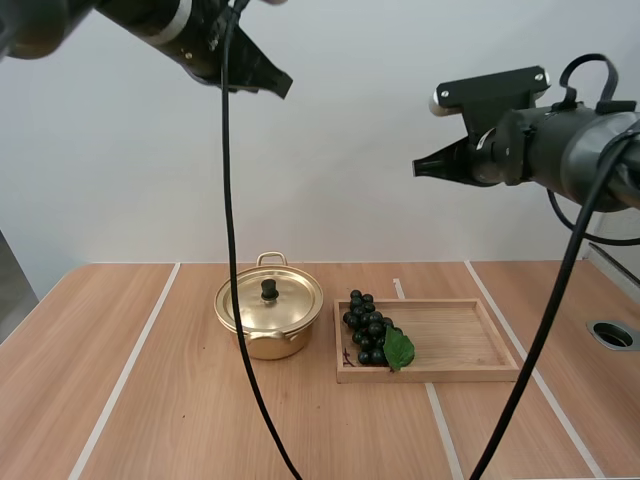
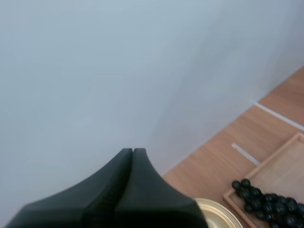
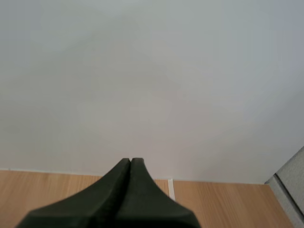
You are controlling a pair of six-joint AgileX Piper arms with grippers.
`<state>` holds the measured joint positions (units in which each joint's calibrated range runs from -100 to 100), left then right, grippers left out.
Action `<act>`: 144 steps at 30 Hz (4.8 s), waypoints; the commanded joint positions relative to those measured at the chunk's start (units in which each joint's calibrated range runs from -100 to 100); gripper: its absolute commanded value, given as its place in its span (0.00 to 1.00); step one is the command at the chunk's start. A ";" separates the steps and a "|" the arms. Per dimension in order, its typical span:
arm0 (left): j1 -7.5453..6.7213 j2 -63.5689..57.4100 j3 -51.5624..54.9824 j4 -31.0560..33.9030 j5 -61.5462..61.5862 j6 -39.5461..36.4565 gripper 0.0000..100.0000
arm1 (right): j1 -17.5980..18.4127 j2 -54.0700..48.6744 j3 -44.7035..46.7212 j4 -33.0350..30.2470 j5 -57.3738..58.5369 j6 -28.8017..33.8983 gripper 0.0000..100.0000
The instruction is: Open the pot, put the pineapple inside, and close it
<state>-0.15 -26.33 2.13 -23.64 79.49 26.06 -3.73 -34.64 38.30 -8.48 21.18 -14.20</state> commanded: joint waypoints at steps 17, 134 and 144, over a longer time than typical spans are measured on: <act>3.36 -37.06 27.47 -6.54 -38.10 -1.42 0.00 | -0.24 -25.53 -0.03 0.86 -2.71 -0.35 0.00; 2.96 -73.67 97.87 12.20 -48.50 -28.53 0.00 | -0.44 -65.36 61.70 10.33 12.18 -7.01 0.00; 2.96 -73.67 97.87 13.21 -52.53 -27.44 0.00 | 1.75 -65.36 61.70 10.00 11.91 -7.01 0.00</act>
<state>2.73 -99.62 99.94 -10.60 30.32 -1.65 -2.60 -99.67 99.80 1.71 34.85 -21.75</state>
